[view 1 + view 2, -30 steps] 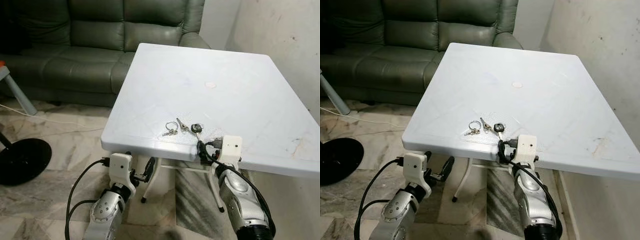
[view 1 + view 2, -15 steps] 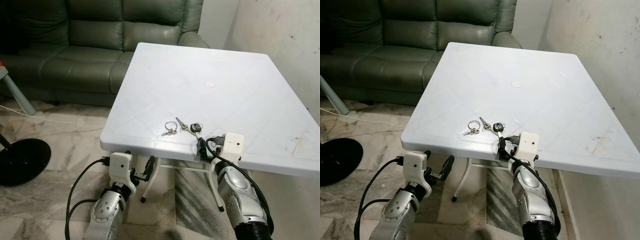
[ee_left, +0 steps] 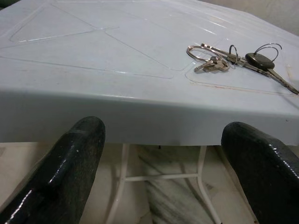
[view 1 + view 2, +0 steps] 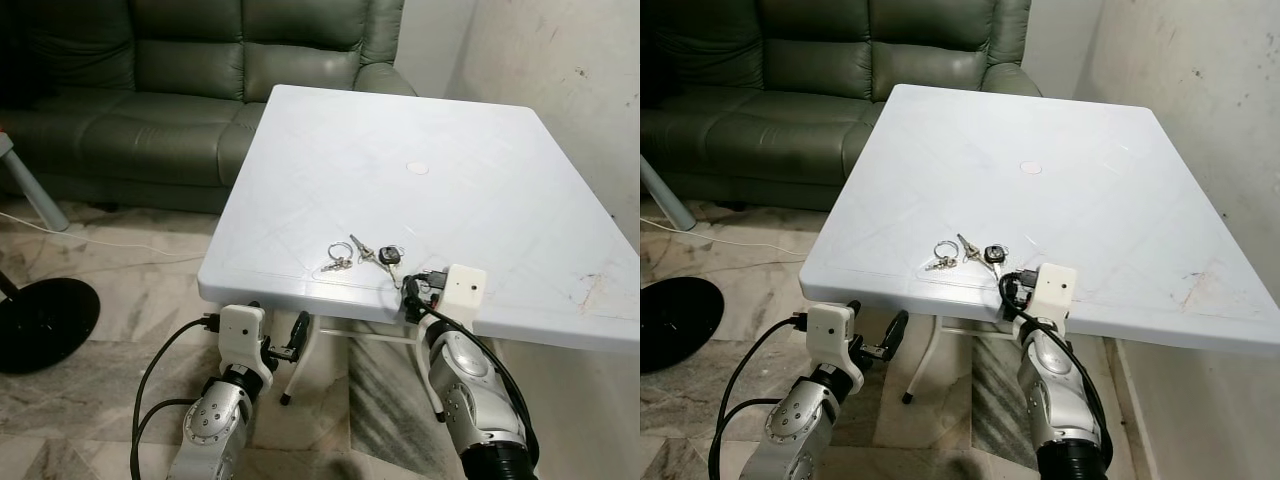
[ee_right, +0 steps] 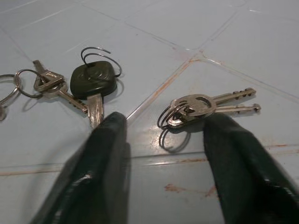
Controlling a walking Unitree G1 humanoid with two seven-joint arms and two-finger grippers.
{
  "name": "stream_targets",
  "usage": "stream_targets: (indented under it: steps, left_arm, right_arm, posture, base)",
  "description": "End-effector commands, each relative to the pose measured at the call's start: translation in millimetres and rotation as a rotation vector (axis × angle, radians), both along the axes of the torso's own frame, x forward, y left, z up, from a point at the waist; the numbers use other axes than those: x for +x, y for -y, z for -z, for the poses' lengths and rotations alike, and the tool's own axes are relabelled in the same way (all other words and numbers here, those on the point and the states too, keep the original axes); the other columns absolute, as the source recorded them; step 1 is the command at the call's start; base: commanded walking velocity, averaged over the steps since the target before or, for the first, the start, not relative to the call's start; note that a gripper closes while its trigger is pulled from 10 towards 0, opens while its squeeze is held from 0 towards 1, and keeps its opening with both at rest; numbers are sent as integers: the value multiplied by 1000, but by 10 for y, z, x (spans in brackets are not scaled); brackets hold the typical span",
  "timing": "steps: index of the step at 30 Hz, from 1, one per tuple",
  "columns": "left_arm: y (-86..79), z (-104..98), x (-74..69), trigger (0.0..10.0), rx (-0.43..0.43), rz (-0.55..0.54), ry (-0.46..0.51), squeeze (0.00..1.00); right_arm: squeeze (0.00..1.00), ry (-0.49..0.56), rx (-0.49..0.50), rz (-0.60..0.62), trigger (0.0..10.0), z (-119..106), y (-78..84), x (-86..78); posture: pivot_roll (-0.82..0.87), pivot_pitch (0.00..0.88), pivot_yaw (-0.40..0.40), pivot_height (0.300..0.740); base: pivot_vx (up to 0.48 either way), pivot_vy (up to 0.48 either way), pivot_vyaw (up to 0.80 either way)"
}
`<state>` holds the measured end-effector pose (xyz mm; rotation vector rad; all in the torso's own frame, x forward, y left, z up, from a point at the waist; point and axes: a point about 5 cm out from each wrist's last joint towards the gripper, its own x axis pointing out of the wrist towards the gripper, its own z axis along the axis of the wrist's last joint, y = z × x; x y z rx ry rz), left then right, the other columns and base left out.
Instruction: Hang keys on a hook
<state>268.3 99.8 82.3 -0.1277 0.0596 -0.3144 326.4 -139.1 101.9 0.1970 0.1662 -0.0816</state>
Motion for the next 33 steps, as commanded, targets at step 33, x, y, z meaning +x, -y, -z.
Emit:
stream_targets:
  steps: [33]
  left_arm:
    - [153, -30, -52, 10000, -47, -11, 0, 0]
  right_arm:
    - [0, -29, -2, 103, 0, -48, -88, 86]
  posture:
    - [53, 140, -77, 740]
  base:
    - [0, 0, 0]
